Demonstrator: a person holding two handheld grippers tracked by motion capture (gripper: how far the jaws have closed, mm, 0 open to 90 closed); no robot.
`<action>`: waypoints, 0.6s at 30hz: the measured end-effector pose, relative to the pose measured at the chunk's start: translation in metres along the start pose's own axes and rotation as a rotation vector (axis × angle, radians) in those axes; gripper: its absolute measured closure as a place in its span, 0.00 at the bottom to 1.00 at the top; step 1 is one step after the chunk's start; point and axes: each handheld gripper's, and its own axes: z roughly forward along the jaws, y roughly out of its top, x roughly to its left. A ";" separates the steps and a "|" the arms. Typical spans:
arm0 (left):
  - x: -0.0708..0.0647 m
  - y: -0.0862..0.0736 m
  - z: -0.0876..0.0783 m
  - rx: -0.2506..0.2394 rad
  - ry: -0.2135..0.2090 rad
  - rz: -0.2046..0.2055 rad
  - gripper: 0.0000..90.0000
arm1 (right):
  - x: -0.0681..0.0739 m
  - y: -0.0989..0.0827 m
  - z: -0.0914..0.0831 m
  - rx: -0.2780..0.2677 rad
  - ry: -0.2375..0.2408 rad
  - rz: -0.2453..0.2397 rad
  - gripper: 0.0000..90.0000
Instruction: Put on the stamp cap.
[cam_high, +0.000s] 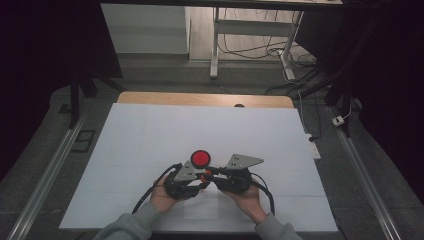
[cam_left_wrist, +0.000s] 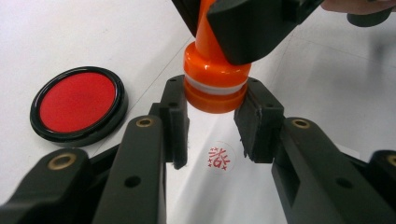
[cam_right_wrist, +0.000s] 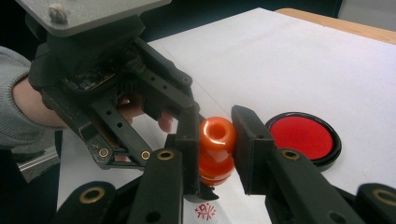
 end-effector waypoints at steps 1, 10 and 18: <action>0.000 0.000 0.000 0.000 0.001 0.000 0.72 | 0.000 0.000 0.000 0.002 0.001 -0.002 0.80; 0.000 0.001 -0.001 -0.001 0.005 0.004 0.72 | 0.001 -0.001 0.002 0.004 0.000 -0.003 0.80; -0.002 0.001 -0.002 0.004 0.022 0.026 0.72 | 0.002 -0.002 0.001 0.000 0.003 -0.015 0.80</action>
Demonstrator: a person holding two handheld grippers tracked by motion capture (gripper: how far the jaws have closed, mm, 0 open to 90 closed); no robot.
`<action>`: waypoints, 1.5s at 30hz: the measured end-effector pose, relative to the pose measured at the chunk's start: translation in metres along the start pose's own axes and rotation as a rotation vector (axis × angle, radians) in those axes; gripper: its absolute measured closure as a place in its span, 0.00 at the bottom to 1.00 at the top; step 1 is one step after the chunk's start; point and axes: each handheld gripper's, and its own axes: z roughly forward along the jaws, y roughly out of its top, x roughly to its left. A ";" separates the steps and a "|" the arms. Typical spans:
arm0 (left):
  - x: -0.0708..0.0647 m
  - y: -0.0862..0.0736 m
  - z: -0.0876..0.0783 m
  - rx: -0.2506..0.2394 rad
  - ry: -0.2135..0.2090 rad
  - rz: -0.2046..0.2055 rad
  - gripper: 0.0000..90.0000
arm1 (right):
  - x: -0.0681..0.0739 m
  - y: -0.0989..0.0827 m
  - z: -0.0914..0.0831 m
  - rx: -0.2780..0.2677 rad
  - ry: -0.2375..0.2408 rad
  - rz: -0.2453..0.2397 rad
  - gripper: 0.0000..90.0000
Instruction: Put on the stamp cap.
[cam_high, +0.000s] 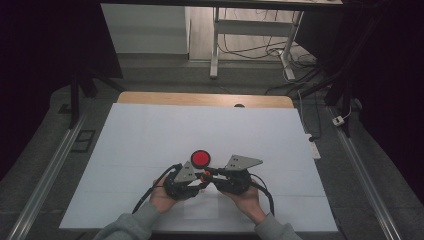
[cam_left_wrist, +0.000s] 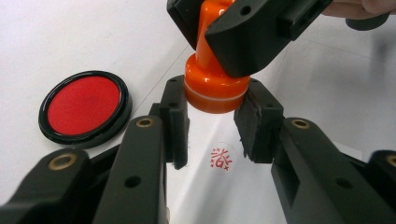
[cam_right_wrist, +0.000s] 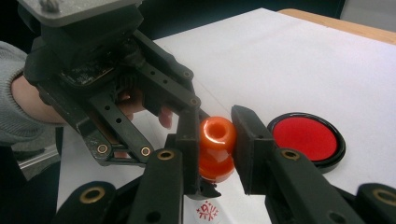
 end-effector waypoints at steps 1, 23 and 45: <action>0.000 0.000 0.000 0.004 -0.001 0.001 0.72 | 0.000 0.000 0.000 0.000 -0.002 -0.003 0.80; -0.002 0.001 -0.001 0.007 -0.001 0.005 0.72 | 0.006 -0.005 0.000 -0.023 -0.019 -0.066 0.81; -0.002 0.000 -0.001 0.000 -0.012 -0.004 0.72 | 0.004 -0.007 -0.001 -0.037 -0.008 -0.030 0.81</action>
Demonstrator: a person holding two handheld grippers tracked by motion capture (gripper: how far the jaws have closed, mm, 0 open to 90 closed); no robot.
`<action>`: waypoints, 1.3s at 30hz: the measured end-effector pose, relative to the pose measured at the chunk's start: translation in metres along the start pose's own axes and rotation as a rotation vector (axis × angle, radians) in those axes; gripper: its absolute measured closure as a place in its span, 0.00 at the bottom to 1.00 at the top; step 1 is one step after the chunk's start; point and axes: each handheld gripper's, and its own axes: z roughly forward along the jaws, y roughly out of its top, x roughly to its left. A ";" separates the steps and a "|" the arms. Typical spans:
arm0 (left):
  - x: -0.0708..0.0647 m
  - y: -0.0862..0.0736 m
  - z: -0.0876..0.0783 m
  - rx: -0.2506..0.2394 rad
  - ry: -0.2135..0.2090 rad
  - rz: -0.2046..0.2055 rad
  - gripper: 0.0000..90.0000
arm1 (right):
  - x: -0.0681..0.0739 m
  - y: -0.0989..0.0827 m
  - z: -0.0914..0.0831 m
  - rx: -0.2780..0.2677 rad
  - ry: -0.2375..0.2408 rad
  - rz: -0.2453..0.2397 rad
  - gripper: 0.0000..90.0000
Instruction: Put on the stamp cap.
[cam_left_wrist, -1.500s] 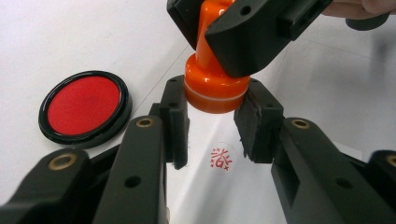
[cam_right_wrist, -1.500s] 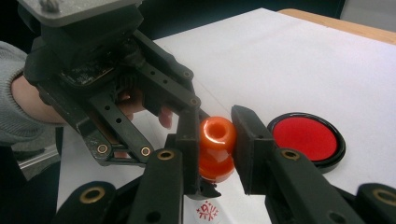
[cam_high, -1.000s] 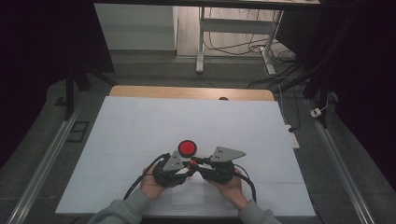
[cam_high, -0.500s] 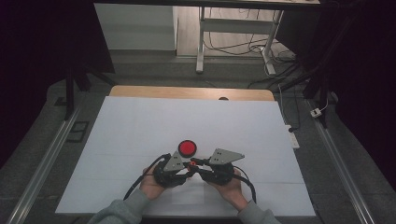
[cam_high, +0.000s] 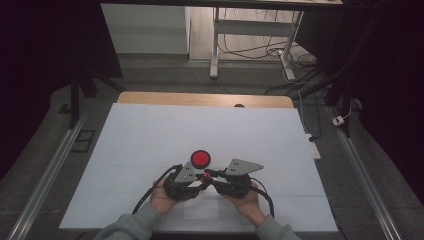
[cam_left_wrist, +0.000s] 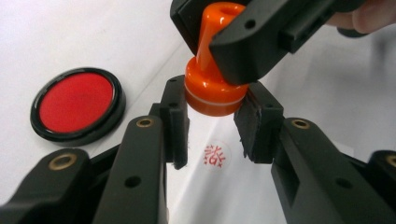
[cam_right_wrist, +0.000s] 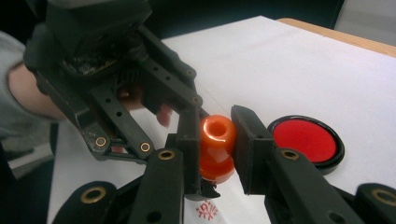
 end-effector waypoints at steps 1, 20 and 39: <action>0.000 0.000 0.001 0.004 0.006 0.009 0.72 | 0.000 0.000 0.000 0.004 0.000 0.000 0.81; 0.001 -0.002 0.002 -0.009 0.006 0.005 0.71 | 0.000 0.001 0.001 0.005 -0.015 -0.004 0.80; 0.007 -0.005 0.000 0.063 0.005 -0.026 0.31 | -0.002 0.002 -0.001 -0.010 -0.024 0.004 0.80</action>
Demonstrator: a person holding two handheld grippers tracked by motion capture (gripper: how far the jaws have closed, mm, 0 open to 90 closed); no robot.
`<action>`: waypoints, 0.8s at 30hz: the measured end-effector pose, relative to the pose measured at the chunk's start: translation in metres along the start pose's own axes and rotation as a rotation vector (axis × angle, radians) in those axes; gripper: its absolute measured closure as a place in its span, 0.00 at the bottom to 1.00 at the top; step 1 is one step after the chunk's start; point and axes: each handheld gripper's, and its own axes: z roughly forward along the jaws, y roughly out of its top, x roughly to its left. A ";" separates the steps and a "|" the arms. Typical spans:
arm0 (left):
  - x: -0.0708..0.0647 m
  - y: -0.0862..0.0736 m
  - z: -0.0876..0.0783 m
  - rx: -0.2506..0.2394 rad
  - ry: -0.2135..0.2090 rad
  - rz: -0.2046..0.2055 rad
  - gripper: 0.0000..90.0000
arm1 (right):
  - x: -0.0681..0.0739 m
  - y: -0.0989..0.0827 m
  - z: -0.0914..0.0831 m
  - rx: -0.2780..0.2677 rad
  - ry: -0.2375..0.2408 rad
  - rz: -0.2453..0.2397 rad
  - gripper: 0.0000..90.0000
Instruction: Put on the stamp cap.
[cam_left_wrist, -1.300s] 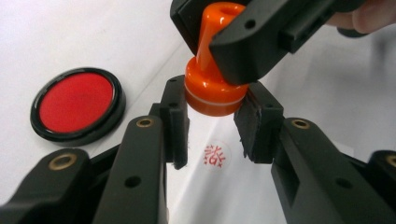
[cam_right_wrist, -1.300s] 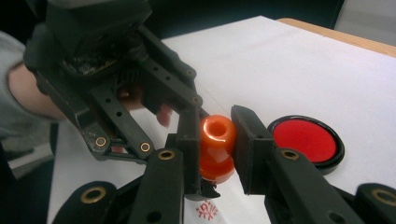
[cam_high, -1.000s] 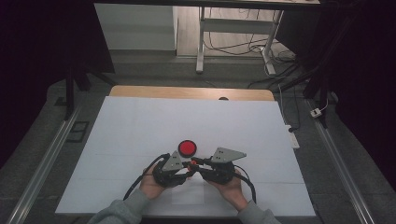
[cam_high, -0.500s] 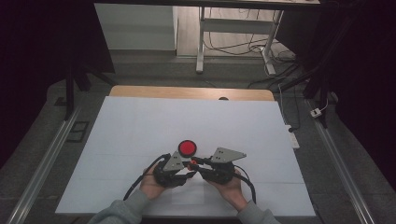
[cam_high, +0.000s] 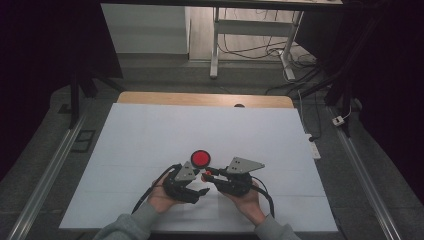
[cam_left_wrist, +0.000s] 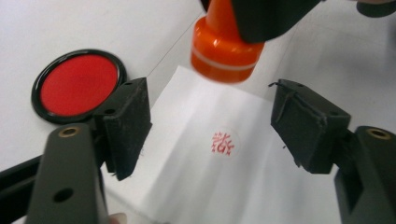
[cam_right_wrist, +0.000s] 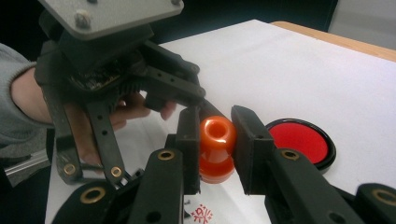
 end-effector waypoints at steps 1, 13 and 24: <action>0.000 -0.001 -0.002 0.001 0.006 -0.003 0.30 | 0.000 0.000 0.000 0.004 0.001 0.001 0.80; 0.013 -0.024 -0.036 -0.017 0.062 -0.049 0.30 | -0.005 0.000 -0.003 0.003 -0.006 0.009 0.80; 0.025 -0.043 -0.060 -0.031 0.094 -0.099 0.30 | -0.007 0.001 -0.005 0.001 -0.016 0.011 0.80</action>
